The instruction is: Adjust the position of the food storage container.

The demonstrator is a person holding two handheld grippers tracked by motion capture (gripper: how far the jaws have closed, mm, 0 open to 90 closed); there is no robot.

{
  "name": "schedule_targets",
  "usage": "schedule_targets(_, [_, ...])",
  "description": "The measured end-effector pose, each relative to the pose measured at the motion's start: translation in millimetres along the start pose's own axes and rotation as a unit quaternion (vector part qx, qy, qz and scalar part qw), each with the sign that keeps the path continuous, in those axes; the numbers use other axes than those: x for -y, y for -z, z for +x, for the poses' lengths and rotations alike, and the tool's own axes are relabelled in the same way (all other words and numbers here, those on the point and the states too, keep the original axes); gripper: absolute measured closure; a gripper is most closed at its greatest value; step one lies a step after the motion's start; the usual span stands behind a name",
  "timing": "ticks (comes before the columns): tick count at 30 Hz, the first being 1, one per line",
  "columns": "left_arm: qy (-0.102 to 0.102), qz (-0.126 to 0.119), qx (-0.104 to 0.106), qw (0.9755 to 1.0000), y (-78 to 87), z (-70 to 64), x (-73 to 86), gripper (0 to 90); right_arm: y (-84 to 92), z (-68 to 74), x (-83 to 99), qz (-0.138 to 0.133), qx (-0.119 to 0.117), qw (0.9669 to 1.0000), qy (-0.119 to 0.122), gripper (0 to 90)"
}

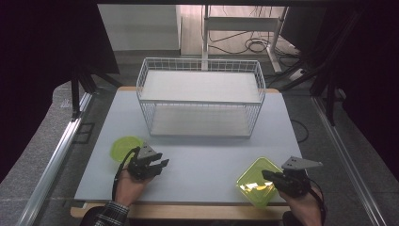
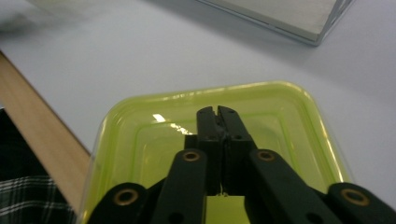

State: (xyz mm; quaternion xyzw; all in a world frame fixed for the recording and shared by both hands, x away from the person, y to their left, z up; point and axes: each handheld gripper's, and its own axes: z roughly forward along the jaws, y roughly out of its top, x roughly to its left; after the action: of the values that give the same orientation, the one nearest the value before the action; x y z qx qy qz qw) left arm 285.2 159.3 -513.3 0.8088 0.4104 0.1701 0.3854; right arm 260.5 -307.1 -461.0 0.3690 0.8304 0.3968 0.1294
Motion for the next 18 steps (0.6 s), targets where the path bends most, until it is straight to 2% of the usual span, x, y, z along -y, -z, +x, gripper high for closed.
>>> schedule_targets(2, [0.000, -0.001, 0.001, 1.0000, -0.8, 0.2, 0.4, 50.0, 3.8, 0.4, 2.8, -0.001, -0.003, 1.0000, -0.003, 89.3])
schedule_targets(3, [0.002, -0.004, -0.002, 1.0000, -1.7, 0.9, 1.3, 46.0, 11.8, 1.1, 8.9, -0.001, -0.007, 0.9999, -0.007, 89.3])
schedule_targets(6, [0.003, -0.005, -0.004, 1.0000, -2.2, 1.9, 2.0, 39.6, 18.8, 2.7, 16.5, 0.004, -0.009, 0.9999, -0.012, 89.4])
schedule_targets(12, [0.000, -0.006, -0.005, 1.0000, -3.6, 2.1, 2.9, 33.3, 26.7, 5.3, 29.5, 0.016, -0.006, 0.9999, -0.003, 89.3])
schedule_targets(15, [-0.010, 0.003, -0.009, 0.9999, -6.0, 1.7, 4.0, 31.9, 27.5, 5.6, 36.3, 0.027, -0.018, 0.9995, -0.001, 89.3])
schedule_targets(18, [-0.008, 0.000, -0.009, 0.9999, -5.3, 1.9, 4.1, 31.7, 27.3, 6.3, 42.1, 0.031, -0.029, 0.9991, -0.002, 89.3])
